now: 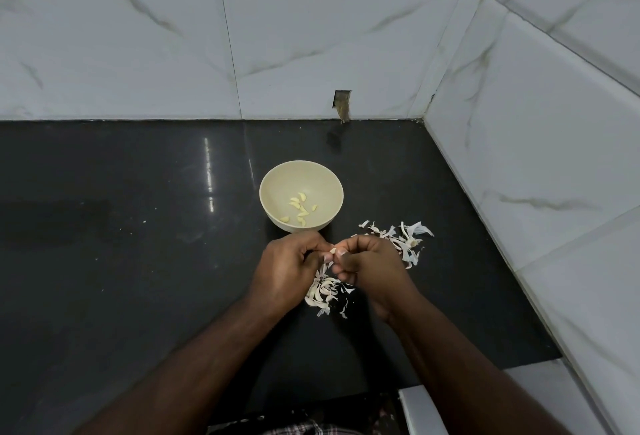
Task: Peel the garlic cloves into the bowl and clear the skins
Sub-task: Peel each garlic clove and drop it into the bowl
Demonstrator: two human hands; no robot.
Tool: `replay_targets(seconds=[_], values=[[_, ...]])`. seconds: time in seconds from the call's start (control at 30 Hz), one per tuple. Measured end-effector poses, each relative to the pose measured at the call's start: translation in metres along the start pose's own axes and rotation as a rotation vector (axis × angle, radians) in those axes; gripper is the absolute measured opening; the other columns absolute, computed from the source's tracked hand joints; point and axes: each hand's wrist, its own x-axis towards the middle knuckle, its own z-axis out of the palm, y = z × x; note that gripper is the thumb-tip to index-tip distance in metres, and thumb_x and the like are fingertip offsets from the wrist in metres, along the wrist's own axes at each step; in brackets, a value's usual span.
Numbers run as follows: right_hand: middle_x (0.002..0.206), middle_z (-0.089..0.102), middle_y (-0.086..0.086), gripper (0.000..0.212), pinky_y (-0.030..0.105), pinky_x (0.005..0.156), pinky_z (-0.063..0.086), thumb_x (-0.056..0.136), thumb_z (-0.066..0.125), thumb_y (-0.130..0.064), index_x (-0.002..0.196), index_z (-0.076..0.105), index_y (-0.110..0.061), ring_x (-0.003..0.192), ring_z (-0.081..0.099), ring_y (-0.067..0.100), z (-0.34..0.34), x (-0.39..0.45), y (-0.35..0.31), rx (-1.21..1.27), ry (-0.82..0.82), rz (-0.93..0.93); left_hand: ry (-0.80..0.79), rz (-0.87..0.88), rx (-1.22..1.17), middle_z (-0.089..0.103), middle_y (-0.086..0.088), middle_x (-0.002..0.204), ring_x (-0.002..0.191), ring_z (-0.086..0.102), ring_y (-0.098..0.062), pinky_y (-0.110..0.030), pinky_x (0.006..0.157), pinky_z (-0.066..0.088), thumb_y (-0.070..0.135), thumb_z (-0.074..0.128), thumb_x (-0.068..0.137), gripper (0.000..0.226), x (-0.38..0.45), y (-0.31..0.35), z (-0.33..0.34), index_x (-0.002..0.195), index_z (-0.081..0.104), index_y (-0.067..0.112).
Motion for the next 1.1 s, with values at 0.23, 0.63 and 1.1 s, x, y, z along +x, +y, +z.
replay_targets(seconds=[0.23, 0.63, 1.1], values=[[0.07, 0.065, 0.009, 0.016, 0.021, 0.056, 0.05, 0.096, 0.053, 0.004, 0.086, 0.063, -0.003, 0.058, 0.058, 0.011, -0.006, 0.0, -0.007, 0.189, -0.103, 0.207, 0.042, 0.177, 0.061, 0.072, 0.014, 0.086, 0.081, 0.065, -0.002, -0.033, 0.067, 0.053, 0.014, 0.065, 0.089, 0.011, -0.001, -0.006, 0.002, 0.091, 0.074, 0.02], [0.075, 0.065, 0.01, 0.016, 0.023, 0.058, 0.052, 0.092, 0.057, 0.002, 0.085, 0.068, -0.005, 0.063, 0.061, 0.014, -0.011, -0.002, -0.006, 0.408, -0.219, 0.19, 0.07, 0.005, -0.21, 0.074, 0.021, 0.096, 0.092, 0.069, 0.001, -0.015, 0.079, 0.052, 0.004, 0.069, 0.091, 0.022, -0.001, -0.003, 0.005, 0.098, 0.077, 0.023], [0.078, 0.071, 0.019, 0.011, 0.025, 0.058, 0.048, 0.089, 0.063, 0.003, 0.085, 0.073, 0.001, 0.067, 0.064, 0.019, -0.011, 0.0, -0.007, 0.012, -0.035, -0.098, 0.045, -0.118, -0.258, 0.074, 0.021, 0.096, 0.095, 0.068, 0.002, -0.024, 0.085, 0.055, 0.01, 0.07, 0.091, 0.023, 0.006, -0.001, 0.007, 0.098, 0.077, 0.03]])
